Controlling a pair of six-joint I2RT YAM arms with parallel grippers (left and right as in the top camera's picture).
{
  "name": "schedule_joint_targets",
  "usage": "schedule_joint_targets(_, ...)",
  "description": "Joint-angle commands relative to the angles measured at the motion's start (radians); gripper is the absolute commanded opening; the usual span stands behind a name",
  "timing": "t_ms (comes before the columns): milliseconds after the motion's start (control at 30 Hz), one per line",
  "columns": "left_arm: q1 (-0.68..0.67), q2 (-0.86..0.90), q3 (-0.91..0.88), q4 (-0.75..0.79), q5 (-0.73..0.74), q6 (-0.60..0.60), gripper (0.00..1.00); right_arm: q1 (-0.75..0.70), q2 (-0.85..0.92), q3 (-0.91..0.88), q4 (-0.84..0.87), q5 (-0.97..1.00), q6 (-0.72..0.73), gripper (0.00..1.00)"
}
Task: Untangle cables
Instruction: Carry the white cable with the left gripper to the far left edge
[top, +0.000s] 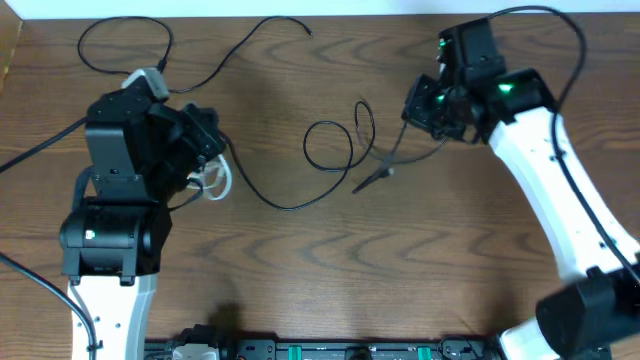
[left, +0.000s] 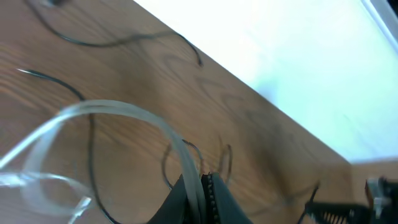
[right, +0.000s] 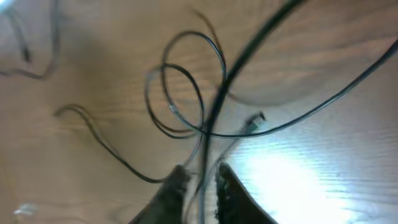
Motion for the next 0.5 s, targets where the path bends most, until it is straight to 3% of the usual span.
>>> schedule_joint_targets(0, 0.036, 0.018, 0.005, 0.007, -0.137, -0.043, 0.08, 0.021, 0.039, 0.002, -0.003, -0.011, -0.042, 0.29)
schedule_joint_targets(100, 0.072, 0.046, 0.005, 0.031, -0.154, -0.043, 0.08, 0.027, 0.06, 0.002, 0.001, -0.018, -0.042, 0.39)
schedule_joint_targets(233, 0.157, 0.107, 0.005, 0.095, -0.153, -0.043, 0.08, 0.031, 0.062, 0.002, 0.001, -0.016, -0.066, 0.73)
schedule_joint_targets(300, 0.201, 0.141, 0.005, 0.122, -0.153, -0.044, 0.08, 0.031, 0.062, 0.002, -0.002, -0.017, -0.084, 0.86)
schedule_joint_targets(467, 0.31, 0.239, 0.005, 0.219, -0.154, -0.048, 0.08, 0.031, 0.062, 0.002, -0.008, -0.016, -0.123, 0.9)
